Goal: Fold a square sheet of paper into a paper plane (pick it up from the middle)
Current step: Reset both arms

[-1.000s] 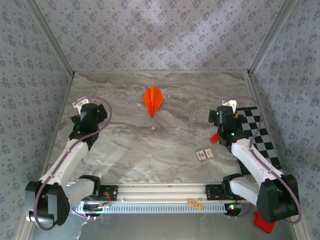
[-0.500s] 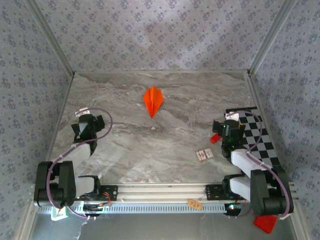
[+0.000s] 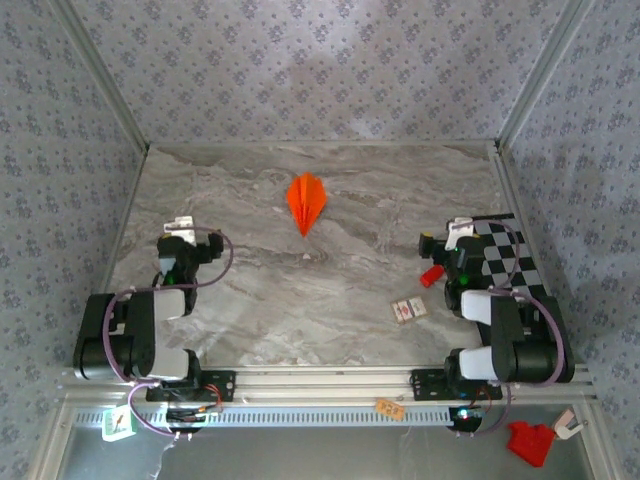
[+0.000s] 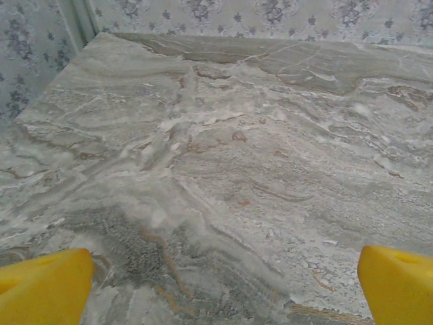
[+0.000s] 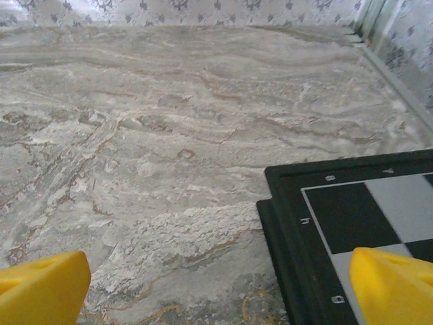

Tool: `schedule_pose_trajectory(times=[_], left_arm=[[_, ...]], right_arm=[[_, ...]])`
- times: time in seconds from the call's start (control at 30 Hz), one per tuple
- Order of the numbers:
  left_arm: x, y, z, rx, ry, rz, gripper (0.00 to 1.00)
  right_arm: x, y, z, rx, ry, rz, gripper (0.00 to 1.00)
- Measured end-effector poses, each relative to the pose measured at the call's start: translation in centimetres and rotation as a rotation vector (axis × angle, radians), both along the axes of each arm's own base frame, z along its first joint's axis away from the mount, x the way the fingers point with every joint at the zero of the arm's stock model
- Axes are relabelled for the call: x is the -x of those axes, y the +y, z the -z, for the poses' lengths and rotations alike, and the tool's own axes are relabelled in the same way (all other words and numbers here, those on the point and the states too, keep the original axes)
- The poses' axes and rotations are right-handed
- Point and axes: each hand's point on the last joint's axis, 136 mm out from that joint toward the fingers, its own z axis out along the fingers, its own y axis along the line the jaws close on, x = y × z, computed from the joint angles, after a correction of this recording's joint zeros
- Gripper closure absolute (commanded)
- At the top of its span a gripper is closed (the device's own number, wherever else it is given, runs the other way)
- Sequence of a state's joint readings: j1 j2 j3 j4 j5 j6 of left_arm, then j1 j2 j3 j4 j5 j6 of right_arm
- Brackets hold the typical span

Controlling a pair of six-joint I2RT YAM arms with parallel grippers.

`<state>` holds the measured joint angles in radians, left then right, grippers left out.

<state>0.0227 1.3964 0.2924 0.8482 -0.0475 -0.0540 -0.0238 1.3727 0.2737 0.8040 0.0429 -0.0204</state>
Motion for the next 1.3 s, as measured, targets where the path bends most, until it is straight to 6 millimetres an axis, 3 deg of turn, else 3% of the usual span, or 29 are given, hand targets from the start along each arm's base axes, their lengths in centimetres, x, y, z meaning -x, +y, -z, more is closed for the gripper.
schedule_pose_trajectory(times=[0.3, 0.6, 1.3], left_arm=[[-0.4, 0.2, 2.7, 0.003, 0.062, -0.003, 0.00], [-2.3, 0.9, 0.9, -0.011, 0.030, -0.036, 0.00], [-2.1, 0.4, 1.8, -0.032, 0.076, -0.044, 0.00]], right_arm=[[-0.9, 0.5, 1.7, -0.017, 0.019, -0.035, 0.00], [-3.0, 0.0, 0.0, -0.008, -0.007, -0.012, 0.00], [-2.9, -0.2, 0.3, -0.003, 0.007, 0.002, 0.00]])
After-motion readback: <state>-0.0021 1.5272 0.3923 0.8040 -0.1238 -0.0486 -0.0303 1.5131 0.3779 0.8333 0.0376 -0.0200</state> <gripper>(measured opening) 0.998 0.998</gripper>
